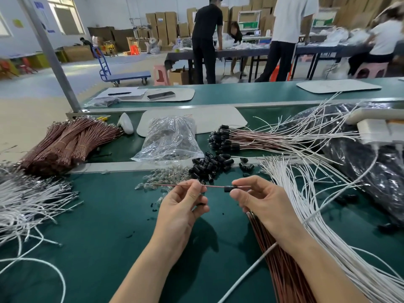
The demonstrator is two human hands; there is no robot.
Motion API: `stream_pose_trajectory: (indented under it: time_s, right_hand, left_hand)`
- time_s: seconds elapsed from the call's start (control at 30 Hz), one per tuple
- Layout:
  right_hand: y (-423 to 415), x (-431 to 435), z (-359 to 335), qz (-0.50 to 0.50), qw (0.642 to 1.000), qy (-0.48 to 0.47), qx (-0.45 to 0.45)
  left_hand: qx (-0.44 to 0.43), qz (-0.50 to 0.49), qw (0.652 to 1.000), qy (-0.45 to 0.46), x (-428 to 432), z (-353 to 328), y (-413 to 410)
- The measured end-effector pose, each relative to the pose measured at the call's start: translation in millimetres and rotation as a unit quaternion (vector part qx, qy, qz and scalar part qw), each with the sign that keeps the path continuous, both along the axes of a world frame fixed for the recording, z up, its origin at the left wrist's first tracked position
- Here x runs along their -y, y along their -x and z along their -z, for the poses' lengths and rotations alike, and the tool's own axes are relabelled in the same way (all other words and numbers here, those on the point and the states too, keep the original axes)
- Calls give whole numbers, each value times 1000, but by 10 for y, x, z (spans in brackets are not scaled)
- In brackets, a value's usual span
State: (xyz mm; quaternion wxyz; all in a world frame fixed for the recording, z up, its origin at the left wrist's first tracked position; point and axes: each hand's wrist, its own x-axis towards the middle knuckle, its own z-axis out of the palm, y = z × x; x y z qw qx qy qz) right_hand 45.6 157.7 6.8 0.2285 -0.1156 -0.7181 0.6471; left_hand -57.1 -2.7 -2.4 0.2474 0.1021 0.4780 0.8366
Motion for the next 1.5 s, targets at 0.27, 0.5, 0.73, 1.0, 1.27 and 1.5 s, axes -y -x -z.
stream_pose_trajectory:
  time_s: [0.27, 0.5, 0.73, 1.0, 1.27, 1.5]
  right_hand:
    - [2, 67, -30, -12, 1000, 16, -7]
    - [-1, 108, -46, -14, 1000, 8, -3]
    - [-66, -33, -122, 64, 986, 144, -56]
    - [-101, -150, -124, 71, 959, 259, -93]
    - [-48, 151, -45, -33, 994, 106, 9]
    - [-24, 157, 2, -19, 997, 67, 15]
  left_hand:
    - [-38, 88, 995, 20, -91, -12, -230]
    - [-24, 76, 996, 27, -114, 1, -213]
    - [21, -8, 1000, -1, -48, 0, -70]
    - [8, -2, 1000, 8, -38, 2, -96]
    - [-128, 6, 988, 80, -90, 49, -186]
    - [-149, 17, 984, 94, -103, 42, -220]
